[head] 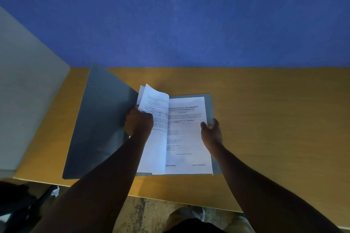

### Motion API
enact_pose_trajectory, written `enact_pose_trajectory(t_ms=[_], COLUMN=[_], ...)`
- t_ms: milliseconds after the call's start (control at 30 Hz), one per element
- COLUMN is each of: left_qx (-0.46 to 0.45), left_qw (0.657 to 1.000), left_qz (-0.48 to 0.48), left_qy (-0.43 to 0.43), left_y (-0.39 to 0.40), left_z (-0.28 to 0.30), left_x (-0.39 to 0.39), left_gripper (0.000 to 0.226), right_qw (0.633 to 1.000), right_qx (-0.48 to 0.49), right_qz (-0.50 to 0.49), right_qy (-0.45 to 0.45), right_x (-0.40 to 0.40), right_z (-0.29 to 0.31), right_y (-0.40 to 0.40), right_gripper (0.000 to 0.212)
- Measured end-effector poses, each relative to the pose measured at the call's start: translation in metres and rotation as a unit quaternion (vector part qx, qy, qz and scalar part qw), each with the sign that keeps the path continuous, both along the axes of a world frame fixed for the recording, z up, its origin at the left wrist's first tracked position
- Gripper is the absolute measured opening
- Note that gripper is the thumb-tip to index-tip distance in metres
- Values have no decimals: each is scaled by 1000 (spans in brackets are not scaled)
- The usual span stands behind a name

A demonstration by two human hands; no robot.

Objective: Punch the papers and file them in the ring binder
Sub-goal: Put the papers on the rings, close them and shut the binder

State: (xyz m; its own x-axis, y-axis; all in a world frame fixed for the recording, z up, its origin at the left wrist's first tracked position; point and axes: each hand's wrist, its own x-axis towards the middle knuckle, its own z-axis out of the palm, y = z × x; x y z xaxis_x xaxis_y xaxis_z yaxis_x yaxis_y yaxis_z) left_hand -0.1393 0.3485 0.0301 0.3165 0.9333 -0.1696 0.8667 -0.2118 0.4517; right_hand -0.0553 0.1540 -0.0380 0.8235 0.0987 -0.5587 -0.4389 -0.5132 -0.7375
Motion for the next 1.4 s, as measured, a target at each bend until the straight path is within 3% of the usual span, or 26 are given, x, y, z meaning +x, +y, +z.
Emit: enact_pose_trajectory(t_ms=[200,400,533,667,800,1033,1100,1167,1267,1400], left_qx=[9,-11,-5,-2,-19,-62,-54,-42,-40,-48], left_qw=[1000,996,989,983,979,981,982,982,983,984], left_qz=[-6,-44,-68,-157,-181,-174,-177,-183,-175,-171], left_qy=[3,-71,-128,-92,-87,-60,-49,-34,-31,-32], left_y=[-3,-15,-24,-25,-29,-42,-43,-42,-39,-39], left_z=[-2,-15,-18,-24,-27,-22,-25,-29,-34,-38], left_x=[1,10,15,17,17,20,20,20,17,14], left_gripper=[40,35,45,21,20,69,71,58,36,31], right_qw=[1000,1000,997,985,978,968,962,958,970,993], right_qx=[-2,10,70,162,184,190,198,206,166,-16], right_qz=[7,21,29,12,44,107,131,145,141,119], right_qy=[11,6,19,58,83,126,137,140,110,-3], right_x=[0,4,4,4,4,1,0,0,-1,1], right_z=[0,6,3,14,22,24,26,27,22,7], right_y=[-1,-4,-2,3,9,15,15,14,14,11], right_gripper=[57,51,52,46,50,55,53,47,36,28])
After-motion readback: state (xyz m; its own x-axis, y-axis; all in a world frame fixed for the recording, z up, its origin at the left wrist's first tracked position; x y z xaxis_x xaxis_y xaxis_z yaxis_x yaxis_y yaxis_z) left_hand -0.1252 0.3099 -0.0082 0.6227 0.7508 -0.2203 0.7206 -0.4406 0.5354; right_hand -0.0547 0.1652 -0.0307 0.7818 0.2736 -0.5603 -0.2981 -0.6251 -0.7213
